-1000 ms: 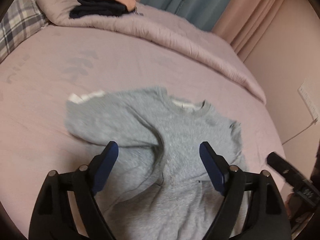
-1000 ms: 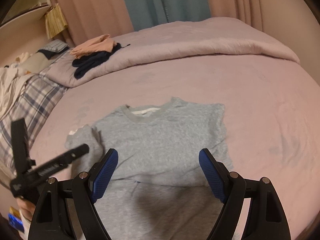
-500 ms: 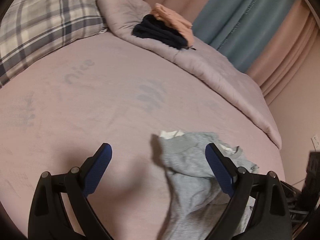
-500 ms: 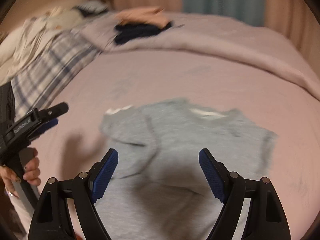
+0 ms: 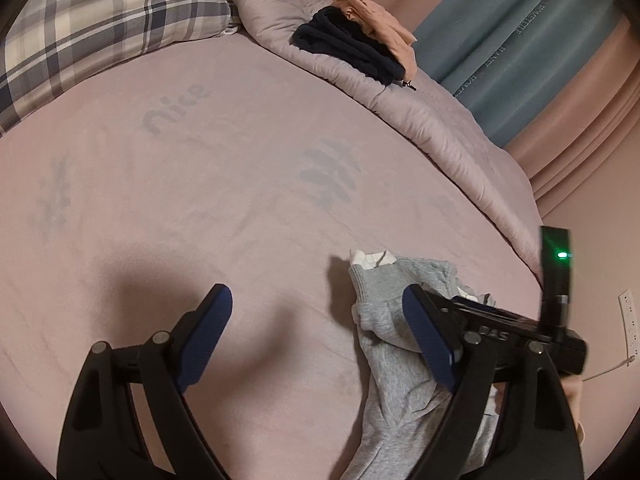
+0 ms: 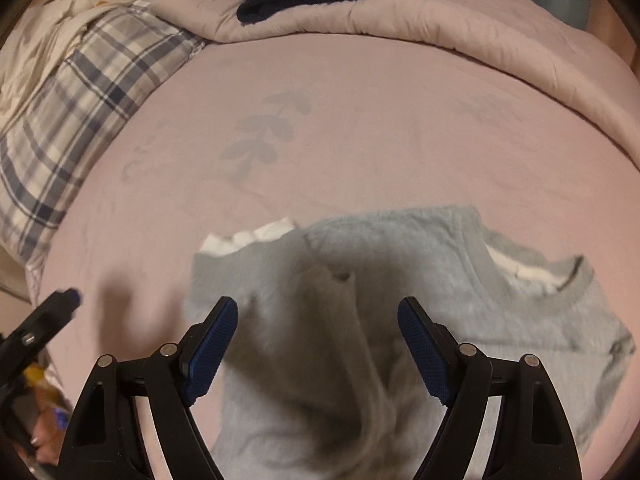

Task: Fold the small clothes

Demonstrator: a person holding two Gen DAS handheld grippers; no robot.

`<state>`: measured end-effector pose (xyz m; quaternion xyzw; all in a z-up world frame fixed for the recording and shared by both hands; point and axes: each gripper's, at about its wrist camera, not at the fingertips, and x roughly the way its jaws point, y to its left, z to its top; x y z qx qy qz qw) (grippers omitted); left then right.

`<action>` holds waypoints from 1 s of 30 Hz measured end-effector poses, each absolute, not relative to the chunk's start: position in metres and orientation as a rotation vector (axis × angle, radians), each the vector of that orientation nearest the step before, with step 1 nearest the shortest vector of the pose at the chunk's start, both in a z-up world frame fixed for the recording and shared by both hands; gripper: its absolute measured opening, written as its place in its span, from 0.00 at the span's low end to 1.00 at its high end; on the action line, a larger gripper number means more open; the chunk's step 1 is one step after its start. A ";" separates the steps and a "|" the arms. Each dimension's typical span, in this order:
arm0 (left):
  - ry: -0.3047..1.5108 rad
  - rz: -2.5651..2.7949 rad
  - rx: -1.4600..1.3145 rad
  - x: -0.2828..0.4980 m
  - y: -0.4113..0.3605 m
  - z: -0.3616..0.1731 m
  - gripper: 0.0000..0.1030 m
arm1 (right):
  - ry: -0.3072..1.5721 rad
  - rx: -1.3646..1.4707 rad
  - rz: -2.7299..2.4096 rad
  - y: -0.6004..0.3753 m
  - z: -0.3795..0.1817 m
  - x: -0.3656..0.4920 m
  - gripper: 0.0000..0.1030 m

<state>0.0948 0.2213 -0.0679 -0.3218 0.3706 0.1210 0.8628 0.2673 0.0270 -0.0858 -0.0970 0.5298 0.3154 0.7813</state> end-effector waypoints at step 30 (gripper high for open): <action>0.822 0.216 -0.613 0.114 0.198 -0.073 0.84 | 0.969 -0.225 0.565 -0.010 -0.051 0.248 0.10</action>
